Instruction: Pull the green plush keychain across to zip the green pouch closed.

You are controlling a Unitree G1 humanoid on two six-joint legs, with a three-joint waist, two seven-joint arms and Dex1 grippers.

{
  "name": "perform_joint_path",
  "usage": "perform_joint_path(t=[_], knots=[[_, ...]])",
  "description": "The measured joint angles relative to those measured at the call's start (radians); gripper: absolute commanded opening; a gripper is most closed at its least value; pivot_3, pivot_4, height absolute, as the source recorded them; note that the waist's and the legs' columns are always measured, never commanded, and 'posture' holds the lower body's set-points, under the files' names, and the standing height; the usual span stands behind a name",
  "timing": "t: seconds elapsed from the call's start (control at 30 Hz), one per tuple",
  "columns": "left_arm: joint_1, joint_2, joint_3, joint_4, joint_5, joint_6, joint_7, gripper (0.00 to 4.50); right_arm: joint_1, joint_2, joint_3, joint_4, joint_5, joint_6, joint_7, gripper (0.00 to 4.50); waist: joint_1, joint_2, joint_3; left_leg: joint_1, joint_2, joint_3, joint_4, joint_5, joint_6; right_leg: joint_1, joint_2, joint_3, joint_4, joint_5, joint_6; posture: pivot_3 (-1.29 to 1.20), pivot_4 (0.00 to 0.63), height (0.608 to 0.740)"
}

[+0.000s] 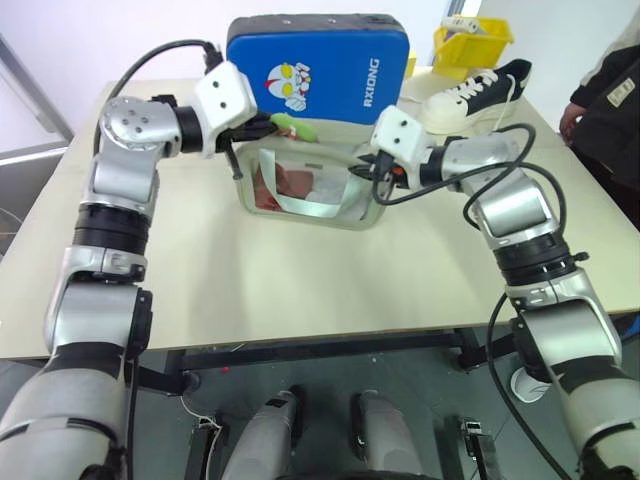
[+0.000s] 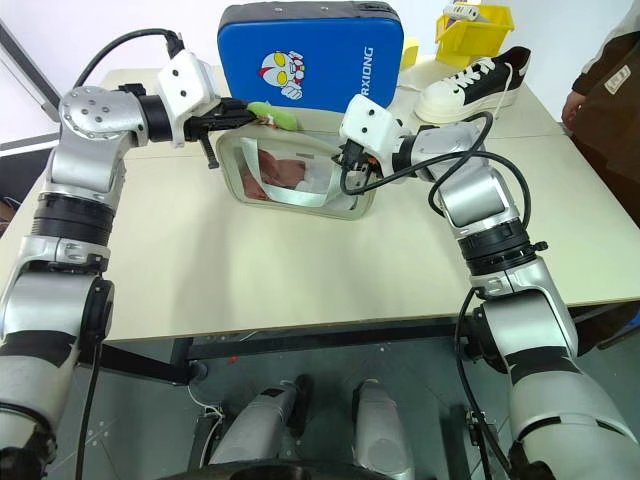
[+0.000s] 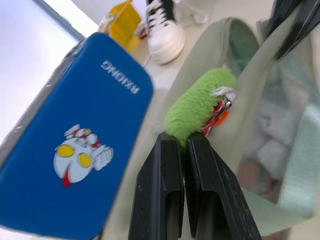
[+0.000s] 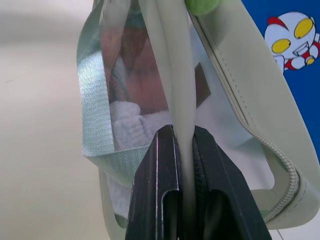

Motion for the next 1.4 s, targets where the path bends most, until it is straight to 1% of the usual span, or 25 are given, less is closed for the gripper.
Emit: perform_joint_path(t=[0.03, 0.07, 0.2, 0.23, 0.33, 0.4, 0.47, 0.57, 0.67, 0.77, 0.9, 1.03, 1.07, 1.1, 1.2, 1.3, 1.33, 1.4], knots=[[0.000, -0.007, 0.000, 0.017, 0.005, -0.007, 0.017, 1.06, 0.000, 0.002, 0.000, 0.000, 0.000, 0.000, 0.000, 0.00, 0.000, 0.000, 0.000, 0.000, 0.000, 0.000, 0.000, 0.000, 0.000, 0.000, 0.000, 0.000, 0.000, 0.000, 0.000, 0.00, 0.150, 0.740], [0.000, -0.011, 0.000, 0.030, 0.007, -0.009, 0.027, 1.53, 0.000, 0.004, 0.000, 0.000, 0.000, 0.000, 0.000, 0.00, -0.001, 0.000, 0.000, 0.000, 0.000, 0.000, 0.000, 0.000, 0.000, 0.000, 0.000, 0.000, 0.000, 0.000, 0.000, 0.00, 0.150, 0.740], [-0.023, 0.006, 0.000, 0.045, -0.002, 0.023, 0.003, 3.64, 0.000, 0.006, 0.000, 0.000, 0.000, 0.000, 0.001, 0.00, -0.003, 0.000, 0.000, 0.000, 0.000, 0.000, 0.000, 0.000, 0.000, -0.001, 0.000, 0.000, 0.000, 0.000, 0.000, 0.00, 0.150, 0.740], [-0.036, 0.017, 0.001, 0.044, -0.010, 0.036, -0.013, 4.08, 0.000, 0.005, 0.000, 0.000, 0.000, 0.000, 0.002, 0.00, -0.003, 0.000, 0.000, 0.000, 0.000, 0.000, 0.000, 0.000, 0.000, -0.001, 0.000, 0.000, 0.000, 0.000, 0.000, 0.00, 0.150, 0.740], [-0.050, 0.073, 0.004, 0.019, -0.037, 0.080, -0.082, 4.08, -0.003, 0.005, 0.000, 0.000, 0.000, -0.002, 0.002, 0.00, -0.007, 0.000, 0.000, 0.000, 0.000, 0.000, -0.001, 0.000, 0.000, -0.001, 0.000, 0.000, 0.000, 0.000, 0.000, 0.00, 0.150, 0.740], [-0.047, 0.148, 0.004, -0.012, -0.058, 0.125, -0.167, 4.08, -0.004, 0.003, 0.000, 0.002, 0.000, -0.009, 0.002, 0.00, -0.012, 0.000, 0.000, -0.001, 0.000, 0.000, -0.002, 0.000, 0.001, -0.002, 0.001, 0.000, 0.000, 0.000, 0.000, 0.00, 0.150, 0.740], [-0.047, 0.229, 0.008, -0.018, -0.063, 0.142, -0.218, 4.08, -0.004, 0.000, 0.000, 0.007, 0.000, -0.018, 0.005, 0.00, -0.016, 0.000, 0.000, 0.000, 0.000, 0.000, -0.002, 0.000, 0.000, -0.002, 0.000, 0.000, 0.000, 0.000, 0.000, 0.00, 0.150, 0.740], [-0.042, 0.272, 0.017, -0.006, -0.063, 0.144, -0.235, 4.08, -0.004, -0.006, 0.000, 0.012, 0.000, -0.022, 0.013, 0.00, -0.009, 0.000, 0.000, 0.000, 0.000, 0.000, -0.002, 0.000, 0.000, -0.001, 0.001, 0.000, 0.000, 0.000, 0.000, 0.00, 0.150, 0.740], [0.014, 0.269, 0.021, -0.025, -0.075, 0.163, -0.249, 4.08, -0.004, -0.006, 0.000, 0.013, 0.000, -0.023, 0.022, 0.00, -0.002, 0.000, 0.000, 0.001, 0.000, 0.000, -0.001, 0.000, 0.000, 0.000, 0.001, 0.000, 0.000, 0.000, 0.000, 0.00, 0.150, 0.740], [0.070, 0.216, 0.018, -0.022, -0.074, 0.166, -0.226, 4.08, -0.004, -0.006, 0.000, 0.013, 0.000, -0.024, 0.027, 0.00, 0.001, 0.000, 0.000, 0.000, 0.000, 0.000, -0.001, 0.000, 0.000, 0.000, 0.001, 0.000, 0.000, 0.000, 0.000, 0.00, 0.150, 0.740], [0.081, 0.159, 0.008, -0.021, -0.070, 0.156, -0.186, 4.08, -0.004, -0.006, 0.000, 0.013, 0.000, -0.024, 0.034, 0.00, -0.003, 0.000, 0.000, 0.000, 0.000, 0.000, -0.001, 0.000, 0.000, -0.001, 0.000, 0.000, 0.000, 0.000, 0.000, 0.00, 0.150, 0.740], [0.075, 0.108, 0.005, 0.027, -0.058, 0.127, -0.133, 4.08, -0.004, -0.006, 0.000, 0.007, 0.000, -0.022, 0.040, 0.00, -0.004, 0.000, 0.000, 0.000, 0.000, 0.000, -0.001, 0.000, 0.000, -0.001, 0.000, 0.000, 0.000, 0.000, 0.000, 0.00, 0.150, 0.740], [0.075, 0.096, 0.000, 0.038, -0.056, 0.123, -0.133, 3.55, -0.004, -0.006, 0.000, 0.006, 0.000, -0.021, 0.041, 0.00, -0.004, 0.000, 0.000, 0.000, 0.000, 0.000, -0.001, 0.000, 0.000, -0.001, 0.000, 0.000, 0.000, 0.000, 0.000, 0.00, 0.150, 0.740], [0.075, 0.091, 0.000, 0.041, -0.056, 0.122, -0.135, 3.25, -0.004, -0.006, 0.000, 0.006, 0.000, -0.021, 0.041, 0.00, -0.004, 0.000, 0.000, 0.000, 0.000, 0.000, -0.001, 0.000, 0.000, -0.001, 0.001, 0.000, 0.000, 0.000, 0.000, 0.00, 0.150, 0.740], [0.072, 0.089, 0.000, 0.044, -0.058, 0.122, -0.146, 1.77, -0.004, -0.006, 0.000, 0.005, 0.000, -0.020, 0.042, 0.00, -0.004, 0.000, 0.000, 0.000, 0.000, 0.000, -0.001, 0.000, 0.000, -0.001, 0.000, 0.000, 0.000, 0.000, 0.000, 0.00, 0.150, 0.740], [0.069, 0.094, 0.002, 0.044, -0.059, 0.122, -0.160, 0.12, -0.004, -0.006, 0.000, 0.005, -0.001, -0.019, 0.042, 0.00, -0.003, 0.000, 0.000, 0.000, 0.000, 0.000, -0.001, 0.000, 0.000, -0.001, 0.000, 0.000, 0.000, 0.000, 0.000, 0.00, 0.150, 0.740], [0.070, 0.093, 0.002, 0.044, -0.059, 0.123, -0.162, 0.06, -0.004, -0.006, 0.000, 0.005, -0.001, -0.018, 0.041, 0.00, -0.003, 0.000, 0.000, 0.000, 0.000, 0.000, -0.001, 0.000, 0.000, -0.001, 0.000, 0.000, 0.000, 0.000, 0.000, 0.00, 0.150, 0.740], [0.070, 0.093, 0.002, 0.042, -0.064, 0.128, -0.165, 0.06, -0.004, -0.006, 0.000, 0.005, -0.001, -0.017, 0.040, 0.00, -0.003, 0.000, 0.000, 0.000, 0.000, 0.000, -0.001, 0.000, 0.000, -0.001, 0.000, 0.000, 0.000, 0.000, 0.000, 0.00, 0.150, 0.740]])
